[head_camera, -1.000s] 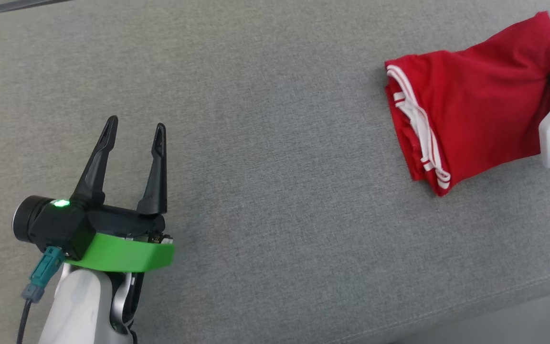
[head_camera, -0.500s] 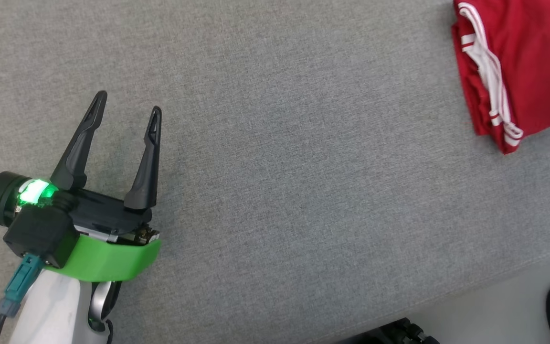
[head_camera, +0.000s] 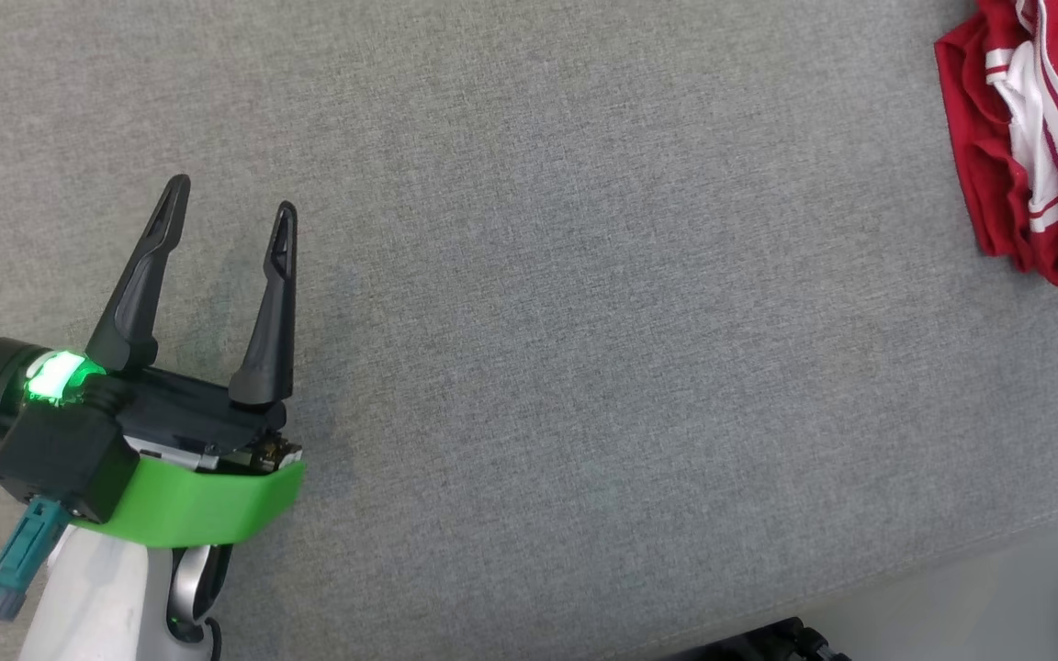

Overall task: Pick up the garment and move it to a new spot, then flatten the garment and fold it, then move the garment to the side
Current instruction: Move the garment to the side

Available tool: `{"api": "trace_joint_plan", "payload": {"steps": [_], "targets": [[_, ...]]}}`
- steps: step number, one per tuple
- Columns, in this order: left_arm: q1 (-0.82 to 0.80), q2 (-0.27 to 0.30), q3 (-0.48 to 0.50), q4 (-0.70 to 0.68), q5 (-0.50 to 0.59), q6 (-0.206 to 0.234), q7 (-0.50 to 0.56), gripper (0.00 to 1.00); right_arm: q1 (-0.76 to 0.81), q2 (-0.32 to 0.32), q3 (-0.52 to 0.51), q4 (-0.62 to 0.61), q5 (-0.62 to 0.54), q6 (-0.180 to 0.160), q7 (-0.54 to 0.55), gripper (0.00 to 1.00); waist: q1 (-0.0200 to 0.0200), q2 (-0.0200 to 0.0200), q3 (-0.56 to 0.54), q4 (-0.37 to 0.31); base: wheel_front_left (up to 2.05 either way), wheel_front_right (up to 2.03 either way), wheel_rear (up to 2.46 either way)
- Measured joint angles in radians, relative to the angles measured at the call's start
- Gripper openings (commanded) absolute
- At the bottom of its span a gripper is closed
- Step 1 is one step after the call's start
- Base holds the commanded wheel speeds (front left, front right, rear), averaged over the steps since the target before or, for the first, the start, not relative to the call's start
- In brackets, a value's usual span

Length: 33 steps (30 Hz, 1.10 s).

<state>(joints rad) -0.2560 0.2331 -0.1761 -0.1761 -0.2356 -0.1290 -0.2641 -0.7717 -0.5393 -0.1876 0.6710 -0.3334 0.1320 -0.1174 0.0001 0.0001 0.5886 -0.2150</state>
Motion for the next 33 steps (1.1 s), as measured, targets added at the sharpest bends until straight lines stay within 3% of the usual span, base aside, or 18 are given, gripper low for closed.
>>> {"api": "trace_joint_plan", "payload": {"steps": [6,11,18,25,33], "targets": [[0.022,-0.059,0.053,0.028,-0.004,0.000,0.000,1.00,0.087,0.094,-0.035,-0.087,-0.012,0.000,-0.082,1.00,0.0000,0.0000,-0.060,0.012,0.00,0.00,0.00],[0.067,-0.119,0.125,0.114,-0.004,0.000,0.000,1.00,0.213,0.227,-0.082,-0.209,0.106,0.000,-0.127,1.00,-0.0001,0.0000,-0.137,0.033,0.00,0.00,0.00],[0.117,-0.164,0.192,0.222,-0.008,0.000,0.000,1.00,0.462,0.382,-0.006,-0.415,0.274,0.000,-0.141,1.00,-0.0001,0.0000,-0.266,0.073,0.00,0.00,0.00],[0.181,-0.179,0.211,0.335,0.003,0.000,0.000,1.00,0.627,0.411,0.086,-0.525,0.410,0.000,-0.145,1.00,-0.0001,0.0000,-0.396,0.118,0.00,0.00,0.00],[0.249,-0.183,0.232,0.378,0.009,0.006,0.000,1.00,0.738,0.458,0.116,-0.477,0.469,0.000,-0.145,1.00,-0.0002,0.0000,-0.527,0.170,0.00,0.00,0.00]]}}
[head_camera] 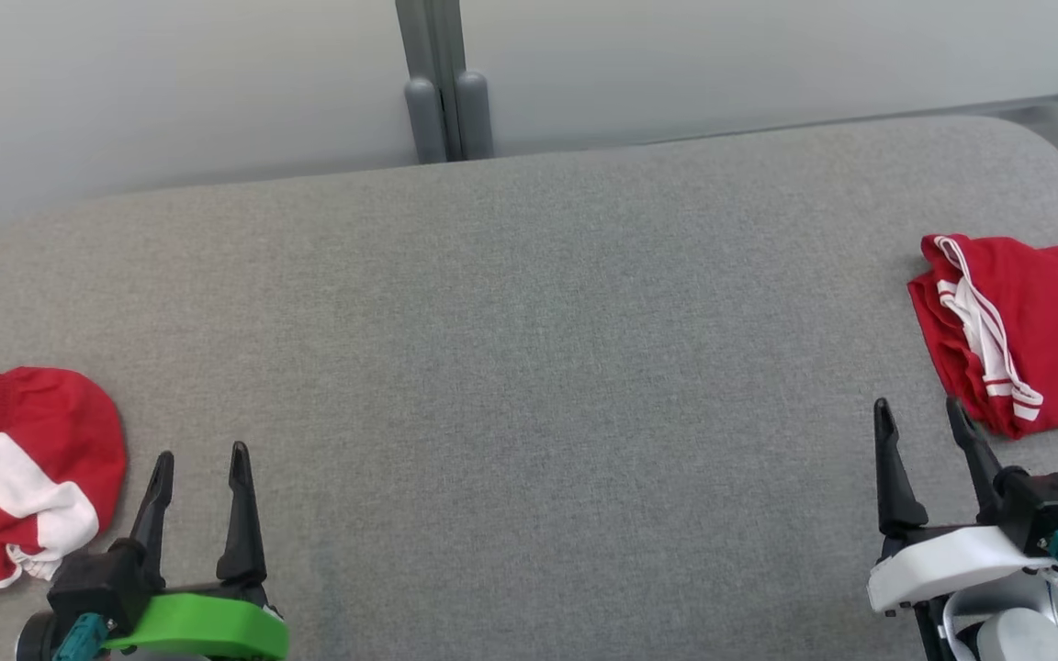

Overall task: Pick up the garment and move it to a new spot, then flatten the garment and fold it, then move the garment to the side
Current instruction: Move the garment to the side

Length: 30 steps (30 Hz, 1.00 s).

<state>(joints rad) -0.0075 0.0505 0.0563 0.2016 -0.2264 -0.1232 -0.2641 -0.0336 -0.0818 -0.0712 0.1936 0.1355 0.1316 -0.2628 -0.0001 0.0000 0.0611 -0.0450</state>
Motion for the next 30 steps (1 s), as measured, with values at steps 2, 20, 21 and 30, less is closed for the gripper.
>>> {"api": "trace_joint_plan", "payload": {"steps": [2,20,21,30], "targets": [[0.014,0.000,0.002,0.009,0.000,0.002,0.000,1.00,0.010,0.008,0.001,0.016,0.003,0.000,0.000,1.00,0.0000,0.0000,-0.025,0.011,0.00,0.00,0.00],[0.040,0.000,-0.021,0.039,-0.003,0.010,0.000,1.00,0.012,0.030,0.031,0.114,0.003,0.000,0.000,1.00,0.0000,0.0000,-0.079,0.040,0.00,0.00,0.00],[0.040,0.000,-0.021,0.036,-0.003,0.010,0.000,1.00,0.010,0.030,0.032,0.114,0.003,0.000,0.000,1.00,0.0000,0.0000,-0.079,0.040,0.00,0.00,0.00],[0.039,0.000,-0.019,0.026,-0.002,0.010,0.000,1.00,0.009,0.030,0.030,0.106,0.000,0.000,0.000,1.00,0.0000,0.0000,-0.078,0.047,0.00,0.00,0.00]]}}
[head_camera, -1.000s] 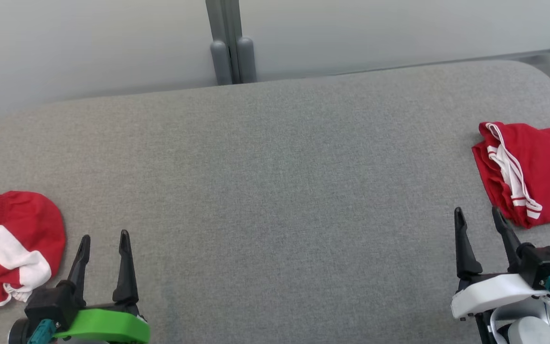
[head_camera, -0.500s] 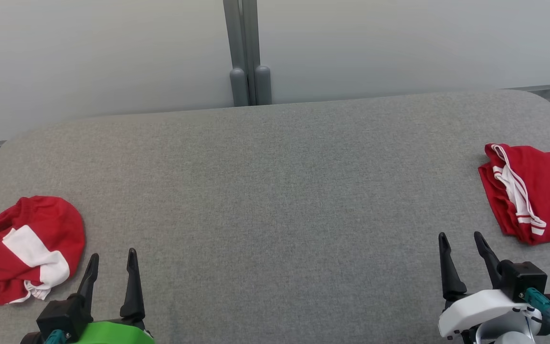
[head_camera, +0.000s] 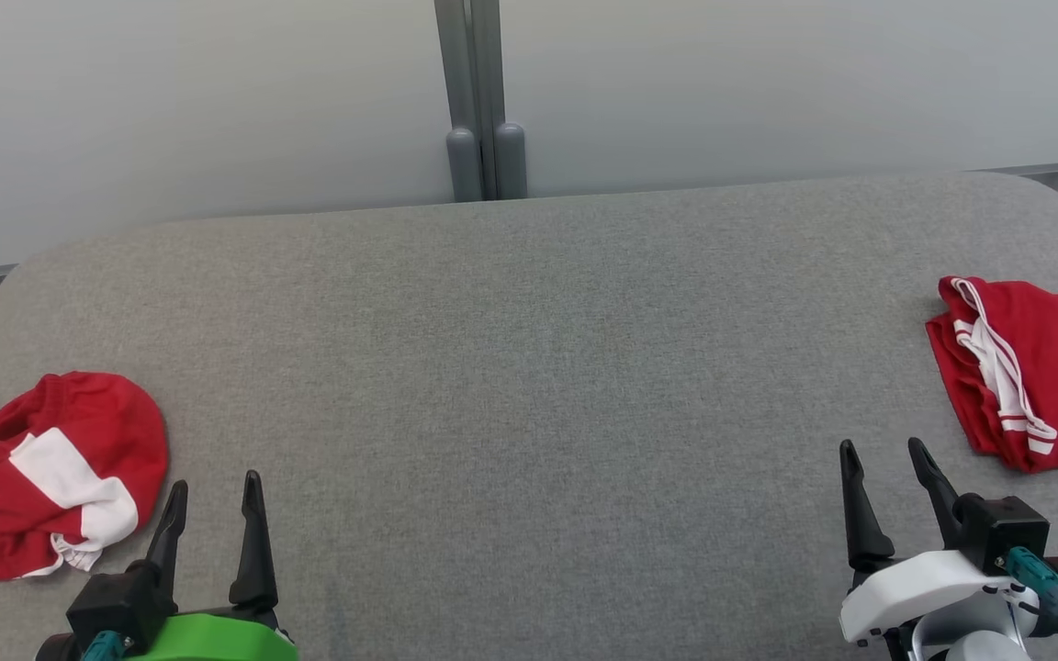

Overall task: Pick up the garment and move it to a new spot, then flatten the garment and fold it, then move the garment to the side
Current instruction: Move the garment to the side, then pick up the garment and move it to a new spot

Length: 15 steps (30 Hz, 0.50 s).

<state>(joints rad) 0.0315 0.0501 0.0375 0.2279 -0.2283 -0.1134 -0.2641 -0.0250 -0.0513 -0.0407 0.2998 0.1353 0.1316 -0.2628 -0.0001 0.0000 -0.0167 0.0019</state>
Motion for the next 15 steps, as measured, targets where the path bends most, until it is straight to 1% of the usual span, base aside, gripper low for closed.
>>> {"api": "trace_joint_plan", "payload": {"steps": [7,15], "targets": [[-0.001,0.000,-0.003,0.000,0.012,0.001,0.000,1.00,0.000,0.001,0.003,0.000,-0.004,0.000,0.000,1.00,0.0000,0.0000,0.005,0.035,0.00,0.00,0.00],[0.001,0.000,-0.002,-0.011,0.030,0.030,0.000,1.00,0.005,0.001,0.006,-0.003,-0.004,0.000,0.000,1.00,0.0000,0.0000,0.003,0.116,0.00,0.00,0.00]]}}
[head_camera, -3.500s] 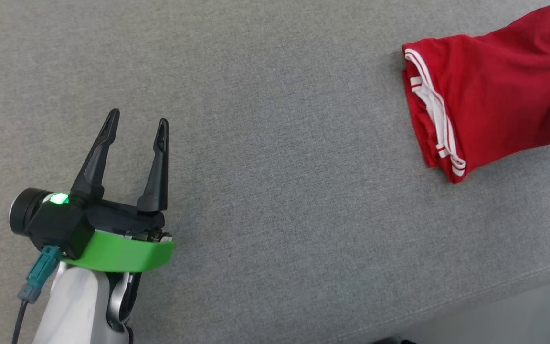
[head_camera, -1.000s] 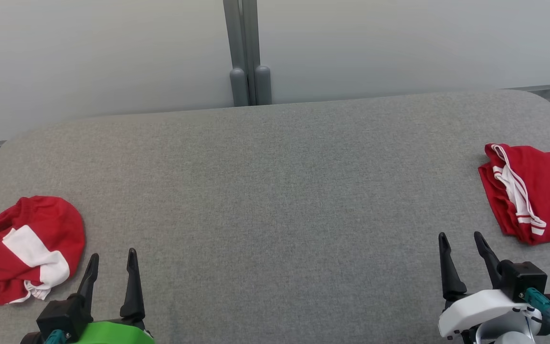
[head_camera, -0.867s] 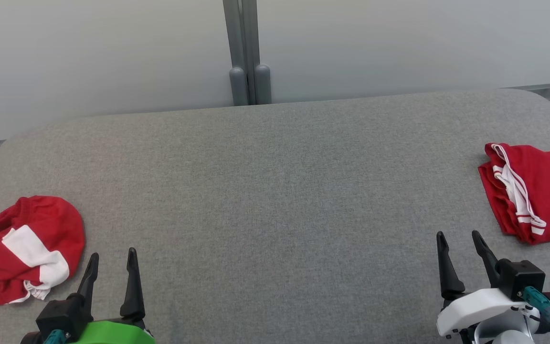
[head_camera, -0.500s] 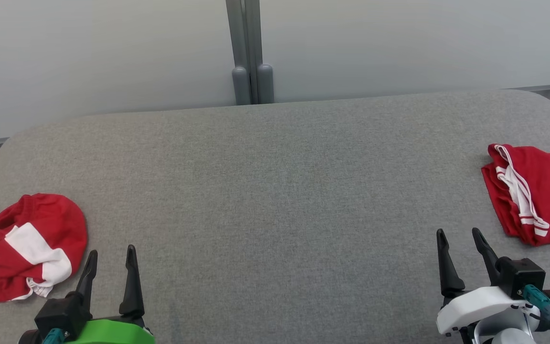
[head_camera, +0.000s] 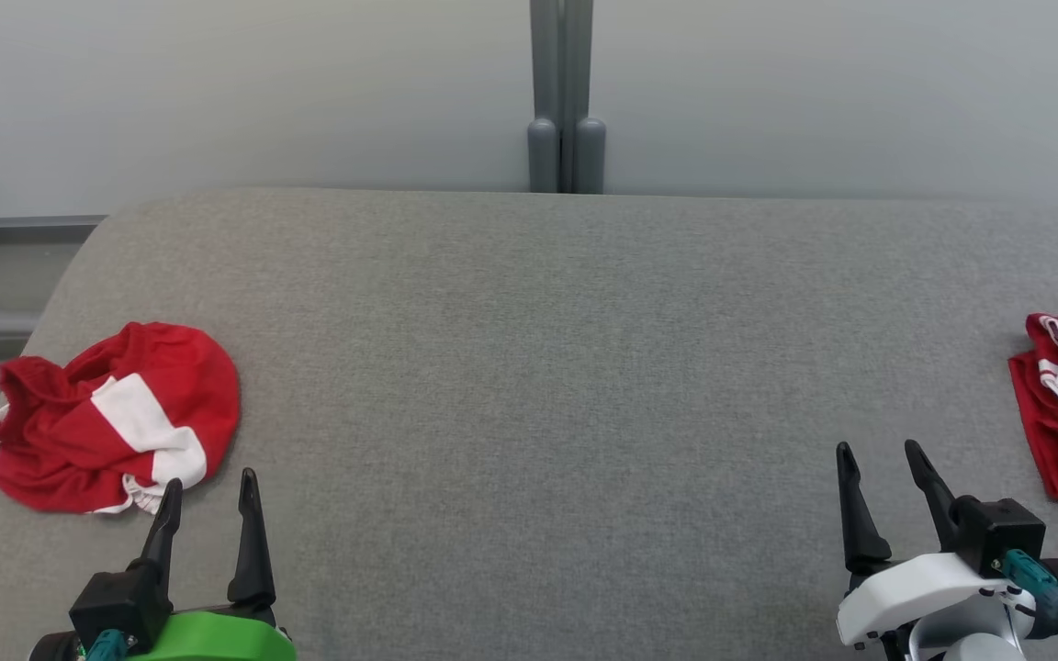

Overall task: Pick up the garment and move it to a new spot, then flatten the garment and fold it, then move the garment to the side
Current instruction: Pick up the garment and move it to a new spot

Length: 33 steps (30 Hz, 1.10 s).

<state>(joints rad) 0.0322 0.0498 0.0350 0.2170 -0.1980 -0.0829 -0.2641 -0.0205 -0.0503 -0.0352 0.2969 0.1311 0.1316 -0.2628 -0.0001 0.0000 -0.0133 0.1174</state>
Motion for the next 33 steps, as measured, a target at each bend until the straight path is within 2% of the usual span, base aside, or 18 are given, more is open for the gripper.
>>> {"api": "trace_joint_plan", "payload": {"steps": [20,27,33], "targets": [[0.023,0.000,0.057,-0.024,0.012,0.000,0.000,1.00,0.009,0.001,0.062,0.006,0.037,0.000,0.000,1.00,0.0000,0.0000,-0.015,0.266,0.00,0.00,0.00],[0.029,0.000,0.067,-0.021,-0.004,-0.005,0.000,1.00,0.013,0.001,0.069,0.006,0.042,0.000,0.000,1.00,0.0000,0.0000,-0.018,0.323,0.00,0.00,0.00],[0.029,0.000,0.068,-0.015,-0.004,-0.006,0.000,1.00,0.014,0.001,0.069,0.004,0.042,0.000,0.000,1.00,0.0000,0.0000,-0.013,0.340,0.00,0.00,0.00]]}}
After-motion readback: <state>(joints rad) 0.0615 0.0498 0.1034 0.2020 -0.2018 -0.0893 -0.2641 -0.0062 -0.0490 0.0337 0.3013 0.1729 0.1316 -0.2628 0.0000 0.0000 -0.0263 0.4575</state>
